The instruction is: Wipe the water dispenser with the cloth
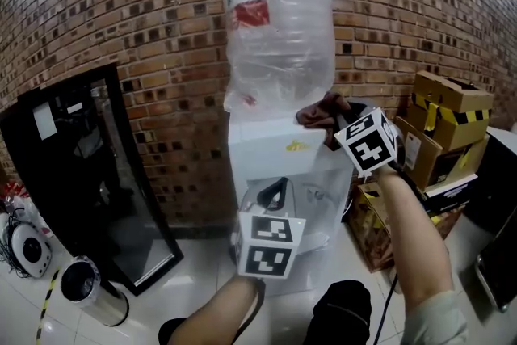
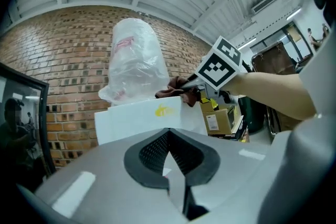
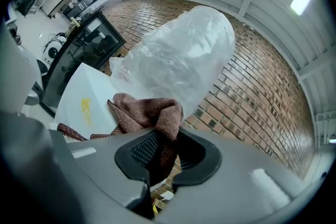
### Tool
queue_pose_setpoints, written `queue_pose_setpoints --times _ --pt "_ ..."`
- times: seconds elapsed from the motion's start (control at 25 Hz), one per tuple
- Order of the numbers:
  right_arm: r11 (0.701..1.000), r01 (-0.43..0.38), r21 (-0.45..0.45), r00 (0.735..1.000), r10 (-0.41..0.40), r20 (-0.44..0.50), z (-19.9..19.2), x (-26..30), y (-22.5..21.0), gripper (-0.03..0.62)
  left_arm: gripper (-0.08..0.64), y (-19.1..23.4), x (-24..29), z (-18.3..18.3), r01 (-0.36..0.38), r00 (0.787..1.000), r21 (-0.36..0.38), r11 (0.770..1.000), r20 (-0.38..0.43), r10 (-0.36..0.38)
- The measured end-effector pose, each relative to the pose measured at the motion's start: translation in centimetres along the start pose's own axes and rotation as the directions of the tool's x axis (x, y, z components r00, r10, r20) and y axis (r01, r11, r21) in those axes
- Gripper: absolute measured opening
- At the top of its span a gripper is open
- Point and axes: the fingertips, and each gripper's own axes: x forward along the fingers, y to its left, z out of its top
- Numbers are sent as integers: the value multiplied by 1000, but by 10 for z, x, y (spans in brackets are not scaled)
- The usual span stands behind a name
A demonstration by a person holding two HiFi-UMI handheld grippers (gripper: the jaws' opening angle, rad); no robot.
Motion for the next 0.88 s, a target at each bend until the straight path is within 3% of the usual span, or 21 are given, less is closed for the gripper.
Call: queue_pose_setpoints --times 0.4,0.56,0.72,0.88 --pt "998 56 1 994 -56 -89 -45 3 -40 80 0 -54 32 -10 88 996 -76 993 11 -88" --pt "999 35 11 994 -34 -106 -61 7 -41 80 0 -71 38 -13 104 995 -88 991 11 -103" --pt "999 40 33 997 -38 -73 -62 6 -43 80 0 -73 38 -12 90 996 -86 992 9 -90" --pt "994 99 46 993 -102 58 -29 -21 -46 81 0 -52 25 -6 32 999 -58 998 18 -31"
